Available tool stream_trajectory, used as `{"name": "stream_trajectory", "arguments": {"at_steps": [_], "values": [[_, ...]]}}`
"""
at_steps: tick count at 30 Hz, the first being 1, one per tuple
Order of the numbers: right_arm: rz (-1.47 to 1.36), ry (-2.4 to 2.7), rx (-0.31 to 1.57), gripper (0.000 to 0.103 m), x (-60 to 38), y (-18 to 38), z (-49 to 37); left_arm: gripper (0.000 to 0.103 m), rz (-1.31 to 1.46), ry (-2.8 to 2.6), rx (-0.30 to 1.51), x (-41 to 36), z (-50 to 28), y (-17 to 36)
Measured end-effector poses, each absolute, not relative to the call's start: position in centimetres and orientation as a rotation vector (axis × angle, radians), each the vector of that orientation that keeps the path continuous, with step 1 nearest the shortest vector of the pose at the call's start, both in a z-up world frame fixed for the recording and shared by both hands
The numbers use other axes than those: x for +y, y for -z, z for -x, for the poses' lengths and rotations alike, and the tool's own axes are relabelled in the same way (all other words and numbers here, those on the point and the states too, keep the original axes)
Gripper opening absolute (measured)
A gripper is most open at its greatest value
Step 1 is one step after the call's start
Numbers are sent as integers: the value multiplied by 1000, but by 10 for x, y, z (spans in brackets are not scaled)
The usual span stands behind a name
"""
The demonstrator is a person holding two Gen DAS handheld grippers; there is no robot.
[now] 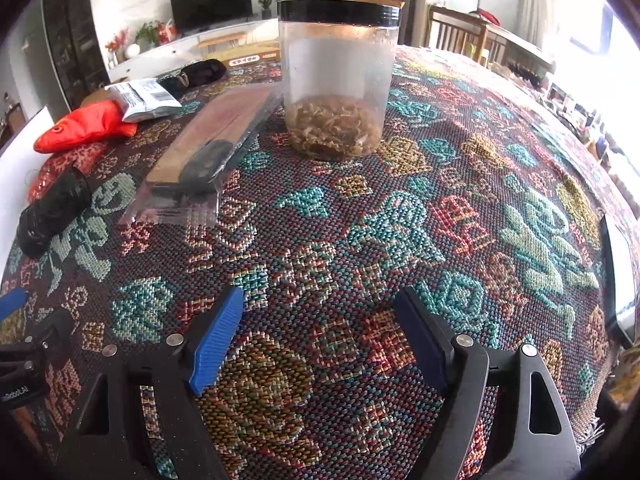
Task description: Organize soft objects
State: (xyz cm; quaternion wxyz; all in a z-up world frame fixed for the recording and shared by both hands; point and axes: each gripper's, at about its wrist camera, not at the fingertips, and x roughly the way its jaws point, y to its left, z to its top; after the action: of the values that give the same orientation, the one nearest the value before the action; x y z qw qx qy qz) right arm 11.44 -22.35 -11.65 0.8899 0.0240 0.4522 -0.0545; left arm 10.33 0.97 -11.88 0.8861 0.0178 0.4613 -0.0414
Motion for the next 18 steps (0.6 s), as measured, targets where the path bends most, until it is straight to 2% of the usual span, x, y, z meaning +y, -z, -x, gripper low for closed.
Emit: {"name": "stream_trajectory", "arguments": {"at_steps": [18], "values": [[-49, 117, 934, 83, -222, 117, -114, 103, -36, 84, 957, 9, -102, 120]]}}
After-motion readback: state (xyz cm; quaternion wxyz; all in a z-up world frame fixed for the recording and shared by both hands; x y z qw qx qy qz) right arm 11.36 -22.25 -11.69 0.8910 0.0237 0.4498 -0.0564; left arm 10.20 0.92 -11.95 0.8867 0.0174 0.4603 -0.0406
